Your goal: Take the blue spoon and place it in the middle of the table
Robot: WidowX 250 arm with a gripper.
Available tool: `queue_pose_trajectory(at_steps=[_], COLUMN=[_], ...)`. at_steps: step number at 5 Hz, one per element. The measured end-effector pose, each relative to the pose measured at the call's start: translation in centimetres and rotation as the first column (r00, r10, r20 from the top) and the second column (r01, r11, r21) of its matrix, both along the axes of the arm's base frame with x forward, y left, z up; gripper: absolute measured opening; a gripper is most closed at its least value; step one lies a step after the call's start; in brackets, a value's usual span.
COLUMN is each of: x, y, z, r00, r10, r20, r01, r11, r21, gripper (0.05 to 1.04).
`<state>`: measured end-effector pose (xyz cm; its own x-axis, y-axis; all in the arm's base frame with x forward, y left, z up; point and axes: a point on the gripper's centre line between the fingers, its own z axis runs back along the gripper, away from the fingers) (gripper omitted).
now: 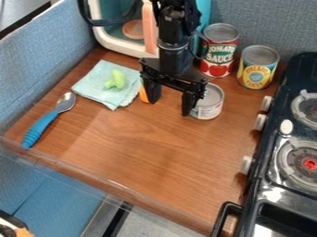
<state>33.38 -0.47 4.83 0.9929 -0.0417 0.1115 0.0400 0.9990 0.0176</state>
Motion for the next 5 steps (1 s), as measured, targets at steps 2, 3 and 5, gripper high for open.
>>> queue_pose_trajectory(at_steps=[2,3,5], x=[-1.1,-1.9,-5.5], y=[4.9,9.9,18.9], z=[-2.0,-2.8,-5.1], r00=[0.995,0.99,0.992], r10=[0.085,0.138,0.124], r20=[-0.047,-0.029,0.007], r01=[-0.085,-0.138,-0.124], r11=[0.996,0.99,0.992], r21=[-0.002,0.003,0.032], gripper=[0.999,0.999,0.999])
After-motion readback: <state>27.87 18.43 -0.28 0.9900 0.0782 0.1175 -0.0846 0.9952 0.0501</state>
